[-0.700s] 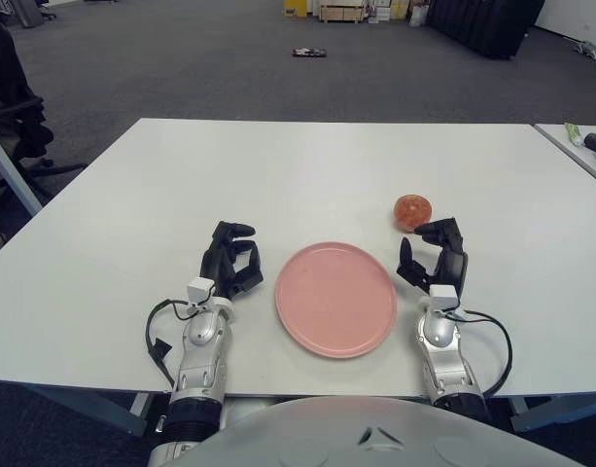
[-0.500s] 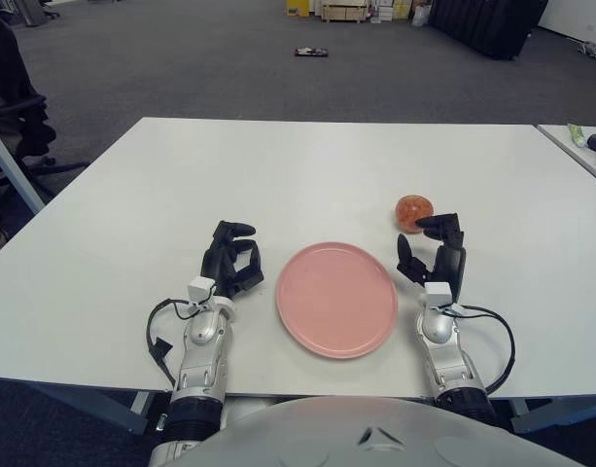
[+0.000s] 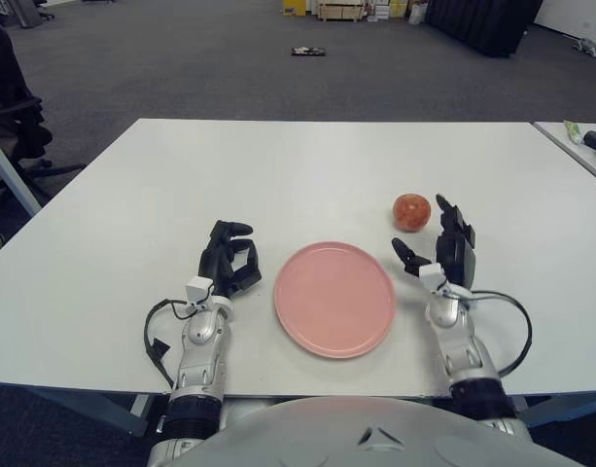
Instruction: Put the apple into the plate.
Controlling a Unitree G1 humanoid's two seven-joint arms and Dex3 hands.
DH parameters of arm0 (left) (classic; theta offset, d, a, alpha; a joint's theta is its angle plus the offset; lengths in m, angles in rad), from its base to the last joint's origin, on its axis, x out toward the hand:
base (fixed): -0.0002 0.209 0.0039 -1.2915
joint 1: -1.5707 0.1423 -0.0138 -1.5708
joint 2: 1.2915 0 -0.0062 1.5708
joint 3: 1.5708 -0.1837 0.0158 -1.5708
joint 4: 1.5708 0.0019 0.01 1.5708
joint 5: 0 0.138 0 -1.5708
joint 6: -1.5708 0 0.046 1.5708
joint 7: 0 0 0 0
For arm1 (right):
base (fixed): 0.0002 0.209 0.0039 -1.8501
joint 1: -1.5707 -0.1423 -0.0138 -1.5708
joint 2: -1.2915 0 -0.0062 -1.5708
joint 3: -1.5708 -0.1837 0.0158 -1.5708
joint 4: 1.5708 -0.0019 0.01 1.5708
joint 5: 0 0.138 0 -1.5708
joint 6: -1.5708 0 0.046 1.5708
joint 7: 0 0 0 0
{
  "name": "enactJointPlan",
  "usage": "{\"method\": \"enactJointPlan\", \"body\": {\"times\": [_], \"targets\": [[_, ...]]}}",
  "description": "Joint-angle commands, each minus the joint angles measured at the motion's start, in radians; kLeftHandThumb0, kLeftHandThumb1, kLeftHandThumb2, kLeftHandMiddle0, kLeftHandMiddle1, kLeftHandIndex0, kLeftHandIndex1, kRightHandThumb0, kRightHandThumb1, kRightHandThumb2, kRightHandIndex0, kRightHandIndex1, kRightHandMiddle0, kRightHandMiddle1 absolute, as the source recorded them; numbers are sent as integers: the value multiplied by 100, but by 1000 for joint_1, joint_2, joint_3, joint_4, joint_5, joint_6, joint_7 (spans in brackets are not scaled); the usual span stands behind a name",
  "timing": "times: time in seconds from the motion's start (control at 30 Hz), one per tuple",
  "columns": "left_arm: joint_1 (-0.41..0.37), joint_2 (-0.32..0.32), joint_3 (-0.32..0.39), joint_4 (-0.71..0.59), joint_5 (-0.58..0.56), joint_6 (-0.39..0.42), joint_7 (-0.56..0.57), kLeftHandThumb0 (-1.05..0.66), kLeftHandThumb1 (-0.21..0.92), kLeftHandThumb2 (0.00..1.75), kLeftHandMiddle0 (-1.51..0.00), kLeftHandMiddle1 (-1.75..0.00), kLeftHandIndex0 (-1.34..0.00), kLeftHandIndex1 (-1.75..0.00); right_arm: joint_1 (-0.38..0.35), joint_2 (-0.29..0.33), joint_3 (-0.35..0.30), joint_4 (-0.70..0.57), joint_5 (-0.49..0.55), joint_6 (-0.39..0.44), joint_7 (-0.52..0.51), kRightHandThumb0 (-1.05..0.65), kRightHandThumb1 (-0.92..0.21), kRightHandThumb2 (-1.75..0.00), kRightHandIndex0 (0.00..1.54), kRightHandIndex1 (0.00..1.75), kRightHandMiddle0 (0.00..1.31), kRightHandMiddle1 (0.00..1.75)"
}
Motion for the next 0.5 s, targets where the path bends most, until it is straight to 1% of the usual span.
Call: {"method": "enactJointPlan", "body": {"times": [0.0, 0.17, 0.23, 0.37, 0.47], "targets": [[24, -2, 2, 40, -4, 41, 8, -1, 51, 108, -48, -167, -28, -175, -37, -22, 26, -24, -35, 51, 16, -85, -42, -73, 0, 0, 0, 0], [28, -6, 5, 29, -9, 51, 12, -1, 50, 110, -49, -169, -27, -175, -77, -29, 51, -28, -55, 119, 39, -86, -41, -72, 0, 0, 0, 0], [28, -7, 6, 28, -8, 50, 13, -1, 50, 110, -49, -169, -27, -175, -87, -31, 57, -27, -54, 135, 42, -87, -41, -72, 0, 0, 0, 0], [28, -5, 5, 31, 2, 44, 20, -1, 49, 111, -49, -170, -27, -175, -188, -53, 58, 56, -40, 169, 61, -88, -42, -71, 0, 0, 0, 0], [26, -2, 3, 41, 5, 26, 14, -1, 49, 112, -49, -170, -28, -175, -231, -71, 57, 112, -29, 173, 62, -89, -42, -70, 0, 0, 0, 0]]}}
